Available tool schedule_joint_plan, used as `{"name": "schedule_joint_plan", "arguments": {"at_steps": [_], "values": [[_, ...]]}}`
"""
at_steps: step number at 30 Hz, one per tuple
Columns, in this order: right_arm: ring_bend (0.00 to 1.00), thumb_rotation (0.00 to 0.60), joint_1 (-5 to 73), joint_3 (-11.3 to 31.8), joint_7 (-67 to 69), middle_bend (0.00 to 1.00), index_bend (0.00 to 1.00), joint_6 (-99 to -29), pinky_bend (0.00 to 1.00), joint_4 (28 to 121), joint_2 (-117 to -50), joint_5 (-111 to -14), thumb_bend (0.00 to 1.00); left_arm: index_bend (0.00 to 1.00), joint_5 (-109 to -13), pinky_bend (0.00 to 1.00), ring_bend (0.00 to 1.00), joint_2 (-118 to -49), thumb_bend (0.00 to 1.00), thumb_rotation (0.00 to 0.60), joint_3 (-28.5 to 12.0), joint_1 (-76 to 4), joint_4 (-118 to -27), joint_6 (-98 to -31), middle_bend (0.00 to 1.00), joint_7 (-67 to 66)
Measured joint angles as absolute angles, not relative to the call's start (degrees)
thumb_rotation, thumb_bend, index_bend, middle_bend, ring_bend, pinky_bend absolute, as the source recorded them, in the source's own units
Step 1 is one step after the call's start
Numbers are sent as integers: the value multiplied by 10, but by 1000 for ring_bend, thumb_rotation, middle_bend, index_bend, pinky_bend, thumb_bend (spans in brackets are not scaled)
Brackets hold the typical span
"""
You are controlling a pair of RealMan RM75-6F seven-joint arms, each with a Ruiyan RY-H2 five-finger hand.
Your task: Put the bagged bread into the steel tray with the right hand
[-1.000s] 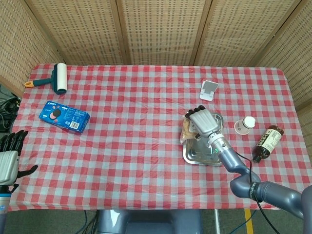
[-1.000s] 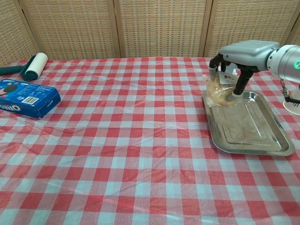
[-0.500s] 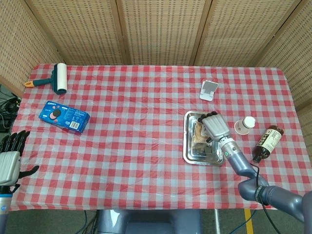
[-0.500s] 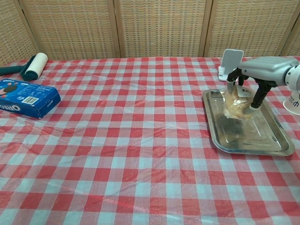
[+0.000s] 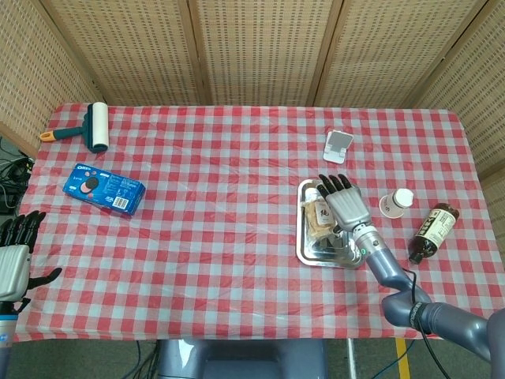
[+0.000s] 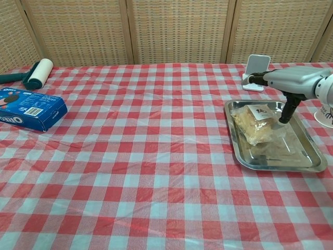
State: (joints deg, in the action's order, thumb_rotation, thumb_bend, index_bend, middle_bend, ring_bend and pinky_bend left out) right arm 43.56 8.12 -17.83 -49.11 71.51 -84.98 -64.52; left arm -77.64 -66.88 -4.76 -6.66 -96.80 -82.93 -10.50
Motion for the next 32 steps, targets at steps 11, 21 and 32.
{"name": "schedule_joint_plan", "arguments": {"at_steps": [11, 21, 32], "values": [[0, 600, 388, 72, -249, 0, 0, -559, 0, 816, -786, -594, 98, 0, -783, 0, 0, -665, 43, 600, -46, -64, -972, -834, 0, -101], [0, 600, 290, 29, -187, 0, 0, -713, 0, 875, -749, -710, 90, 0, -804, 0, 0, -673, 43, 600, -34, -61, -969, -841, 0, -110], [0, 600, 166, -28, -99, 0, 0, -887, 0, 853, -753, -845, 90, 0, -817, 0, 0, -686, 42, 600, -28, -57, -960, -849, 0, -123]]}}
